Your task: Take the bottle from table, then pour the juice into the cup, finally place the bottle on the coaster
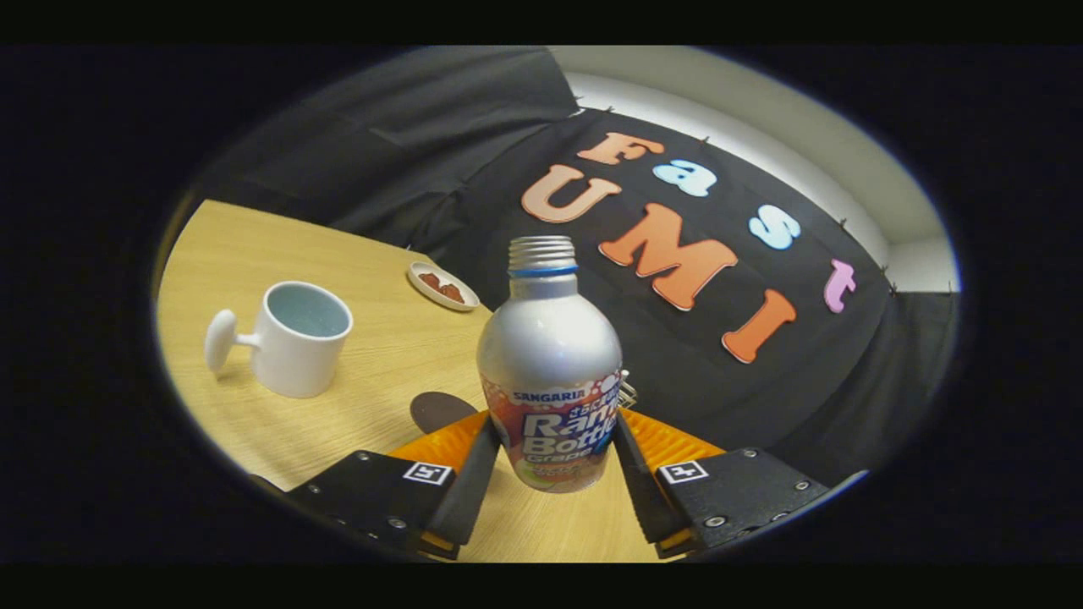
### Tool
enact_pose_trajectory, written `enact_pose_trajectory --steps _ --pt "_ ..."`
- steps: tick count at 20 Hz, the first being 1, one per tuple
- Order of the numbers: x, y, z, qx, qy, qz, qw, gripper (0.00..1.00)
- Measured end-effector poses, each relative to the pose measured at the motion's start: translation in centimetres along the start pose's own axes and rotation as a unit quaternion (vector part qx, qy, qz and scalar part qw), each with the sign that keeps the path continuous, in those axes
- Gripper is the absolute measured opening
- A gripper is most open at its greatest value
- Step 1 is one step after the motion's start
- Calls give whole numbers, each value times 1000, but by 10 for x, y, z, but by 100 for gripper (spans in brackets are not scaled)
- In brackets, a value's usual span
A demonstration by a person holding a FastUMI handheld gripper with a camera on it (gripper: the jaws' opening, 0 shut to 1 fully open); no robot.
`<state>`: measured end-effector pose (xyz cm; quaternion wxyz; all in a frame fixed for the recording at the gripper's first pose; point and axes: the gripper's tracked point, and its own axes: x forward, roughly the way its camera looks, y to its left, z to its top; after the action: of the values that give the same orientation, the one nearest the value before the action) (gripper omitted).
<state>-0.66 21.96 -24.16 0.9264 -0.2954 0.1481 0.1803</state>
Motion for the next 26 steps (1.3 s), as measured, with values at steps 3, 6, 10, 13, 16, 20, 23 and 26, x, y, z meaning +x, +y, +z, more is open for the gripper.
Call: enact_pose_trajectory --steps 3,6,10,13,16,20,23,26 --pt "-3 1 6 -42 -7 -6 999 74" --pt "4 8 14 -85 -12 -15 996 74" --pt "8 16 20 -140 -21 -24 990 74" --pt "9 27 23 -183 -26 -14 983 74" --pt "12 30 27 -234 -34 -18 972 74" --pt "16 34 31 -276 -44 -23 960 74" --pt "17 32 39 -311 -54 -31 948 74" --pt "19 33 42 -342 -62 -36 937 73"
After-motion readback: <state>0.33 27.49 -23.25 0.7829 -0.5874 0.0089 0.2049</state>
